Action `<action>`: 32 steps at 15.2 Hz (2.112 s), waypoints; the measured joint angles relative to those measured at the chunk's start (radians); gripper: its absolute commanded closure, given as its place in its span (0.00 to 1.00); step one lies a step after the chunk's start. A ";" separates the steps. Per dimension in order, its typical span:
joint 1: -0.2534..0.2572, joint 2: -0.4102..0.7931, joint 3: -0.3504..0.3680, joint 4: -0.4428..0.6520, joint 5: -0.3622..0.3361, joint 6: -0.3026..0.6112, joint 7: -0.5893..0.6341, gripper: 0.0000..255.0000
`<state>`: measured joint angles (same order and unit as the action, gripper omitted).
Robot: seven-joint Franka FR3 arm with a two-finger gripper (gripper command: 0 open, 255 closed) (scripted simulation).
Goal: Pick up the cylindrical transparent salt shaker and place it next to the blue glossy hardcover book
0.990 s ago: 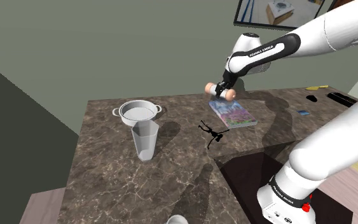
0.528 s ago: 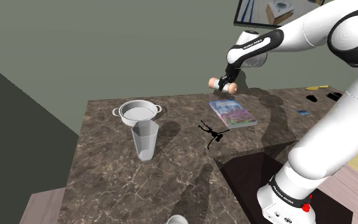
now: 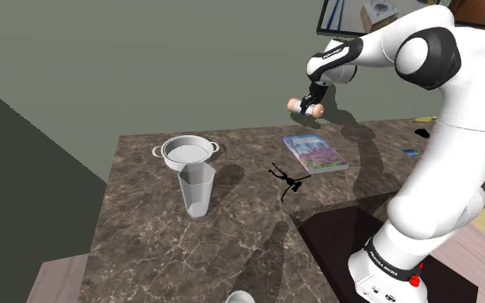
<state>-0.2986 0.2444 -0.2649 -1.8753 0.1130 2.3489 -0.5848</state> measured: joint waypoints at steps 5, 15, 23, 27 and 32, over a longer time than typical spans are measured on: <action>-0.073 0.178 0.003 0.251 0.064 -0.081 -0.079 1.00; -0.184 0.468 0.016 0.681 0.127 -0.326 -0.140 1.00; -0.176 0.522 0.009 0.654 0.155 -0.255 -0.160 1.00; -0.167 0.529 0.005 0.615 0.166 -0.182 -0.169 1.00; -0.165 0.561 0.008 0.598 0.181 -0.106 -0.180 1.00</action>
<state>-0.4635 0.8058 -0.2572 -1.2776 0.2940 2.2433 -0.7650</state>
